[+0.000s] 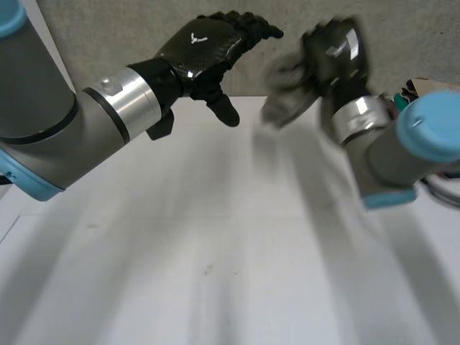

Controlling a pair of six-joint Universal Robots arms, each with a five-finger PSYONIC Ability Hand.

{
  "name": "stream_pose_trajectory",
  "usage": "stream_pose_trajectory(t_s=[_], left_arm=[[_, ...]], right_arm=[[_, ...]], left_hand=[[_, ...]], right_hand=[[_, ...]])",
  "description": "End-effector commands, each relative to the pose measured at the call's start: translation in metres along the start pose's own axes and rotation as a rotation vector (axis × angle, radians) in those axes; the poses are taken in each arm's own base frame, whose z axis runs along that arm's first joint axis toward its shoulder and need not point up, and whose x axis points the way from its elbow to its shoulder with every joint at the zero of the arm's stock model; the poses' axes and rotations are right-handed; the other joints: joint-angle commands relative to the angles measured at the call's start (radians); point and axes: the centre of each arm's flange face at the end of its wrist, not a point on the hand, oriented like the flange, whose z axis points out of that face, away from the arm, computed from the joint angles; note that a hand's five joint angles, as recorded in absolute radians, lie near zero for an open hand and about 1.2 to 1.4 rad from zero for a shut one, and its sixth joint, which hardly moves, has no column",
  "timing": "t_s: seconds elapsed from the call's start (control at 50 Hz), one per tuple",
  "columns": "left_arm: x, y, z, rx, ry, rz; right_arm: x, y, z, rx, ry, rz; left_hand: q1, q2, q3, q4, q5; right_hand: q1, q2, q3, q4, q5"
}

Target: Fold the laundry.

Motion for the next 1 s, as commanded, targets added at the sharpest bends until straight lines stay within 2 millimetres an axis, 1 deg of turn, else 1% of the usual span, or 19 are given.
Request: stream_pose_trajectory(t_s=[0.02, 0.04, 0.08, 0.12, 0.16, 0.18, 0.2, 0.26, 0.28, 0.34, 0.36, 0.44, 0.56, 0.7, 0.72, 0.74, 0.76, 0.92, 1.0], left_arm=[[0.001, -0.01, -0.003, 0.018, -0.001, 0.011], [0.001, -0.009, -0.003, 0.017, 0.0, 0.01], [0.001, -0.008, -0.003, 0.013, -0.002, 0.008], [0.002, -0.007, -0.003, 0.011, 0.0, 0.006], [0.003, -0.005, -0.003, 0.006, 0.002, 0.002], [0.003, -0.005, -0.004, 0.004, 0.002, 0.002], [0.004, -0.005, -0.003, 0.004, 0.004, 0.001], [0.006, -0.003, -0.004, -0.002, 0.004, -0.003], [0.006, -0.002, -0.004, -0.004, 0.004, -0.005], [0.008, 0.003, -0.004, -0.016, 0.007, -0.012], [0.008, 0.005, -0.004, -0.021, 0.009, -0.015], [0.009, 0.012, -0.006, -0.042, 0.01, -0.026], [0.012, 0.016, -0.006, -0.053, 0.014, -0.035], [0.022, 0.015, -0.005, -0.053, 0.039, -0.042], [0.025, 0.015, -0.005, -0.052, 0.045, -0.043], [0.026, 0.014, -0.005, -0.05, 0.046, -0.042], [0.027, 0.014, -0.005, -0.05, 0.048, -0.043], [0.033, 0.01, -0.007, -0.044, 0.062, -0.043], [0.042, 0.008, -0.007, -0.04, 0.083, -0.043]], right_arm=[[0.115, 0.01, 0.042, 0.1, 0.229, -0.016], [0.139, 0.017, 0.046, 0.111, 0.271, -0.015], [0.168, 0.031, 0.048, 0.118, 0.317, -0.017], [0.199, 0.063, 0.048, 0.107, 0.344, -0.01], [0.213, 0.085, 0.047, 0.106, 0.335, 0.004], [0.218, 0.096, 0.047, 0.106, 0.323, 0.012], [0.224, 0.12, 0.045, 0.098, 0.291, 0.03], [0.236, 0.165, 0.033, 0.052, 0.268, 0.065], [0.244, 0.192, 0.021, 0.014, 0.255, 0.079], [0.245, 0.231, -0.001, -0.065, 0.234, 0.116], [0.243, 0.251, -0.016, -0.115, 0.215, 0.144], [0.236, 0.279, -0.045, -0.203, 0.149, 0.196], [0.233, 0.286, -0.058, -0.233, 0.11, 0.218], [0.242, 0.27, -0.051, -0.21, 0.117, 0.202], [0.243, 0.268, -0.05, -0.213, 0.12, 0.204], [0.246, 0.261, -0.048, -0.215, 0.134, 0.202], [0.249, 0.257, -0.047, -0.215, 0.148, 0.2], [0.27, 0.207, -0.042, -0.274, 0.249, 0.21], [0.281, 0.186, -0.052, -0.352, 0.28, 0.232]], left_hand=[[0.006, -0.011, -0.02, -0.008, -0.029], [0.006, -0.011, -0.02, -0.008, -0.029], [0.008, -0.008, -0.017, -0.005, -0.026], [0.008, -0.008, -0.017, -0.005, -0.026], [0.006, -0.011, -0.02, -0.008, -0.029], [0.006, -0.011, -0.02, -0.008, -0.029], [0.006, -0.011, -0.02, -0.008, -0.029], [0.009, -0.008, -0.017, -0.005, -0.026], [0.009, -0.008, -0.017, -0.005, -0.026], [0.009, -0.008, -0.017, -0.005, -0.026], [0.009, -0.008, -0.017, -0.005, -0.026], [0.009, -0.008, -0.017, -0.005, -0.026], [0.009, -0.008, -0.017, -0.005, -0.026], [0.011, -0.005, -0.014, -0.002, -0.023], [0.011, -0.005, -0.014, -0.002, -0.023], [0.011, -0.005, -0.014, -0.002, -0.023], [0.011, -0.005, -0.014, -0.002, -0.023], [0.011, -0.005, -0.014, -0.002, -0.023], [0.011, -0.005, -0.014, -0.002, -0.023]], right_hand=[[0.375, 0.248, 0.231, 0.199, 0.295], [0.375, 0.248, 0.231, 0.199, 0.295], [0.375, 0.248, 0.231, 0.199, 0.295], [0.375, 0.248, 0.231, 0.199, 0.295], [0.375, 0.248, 0.231, 0.199, 0.295], [0.375, 0.248, 0.231, 0.199, 0.295], [0.375, 0.248, 0.231, 0.199, 0.295], [0.375, 0.248, 0.231, 0.199, 0.295], [0.375, 0.248, 0.231, 0.199, 0.295], [0.375, 0.248, 0.231, 0.199, 0.295], [0.375, 0.248, 0.231, 0.199, 0.295], [0.375, 0.248, 0.231, 0.199, 0.295], [0.375, 0.248, 0.231, 0.199, 0.295], [0.321, 0.193, 0.177, 0.145, 0.241], [0.006, -0.121, -0.138, -0.17, -0.074], [-0.686, -0.813, -0.83, -0.862, -0.766], [-0.847, -0.974, -0.991, -1.023, -0.927], [-0.847, -0.974, -0.991, -1.023, -0.927], [-0.847, -0.974, -0.991, -1.023, -0.927]])
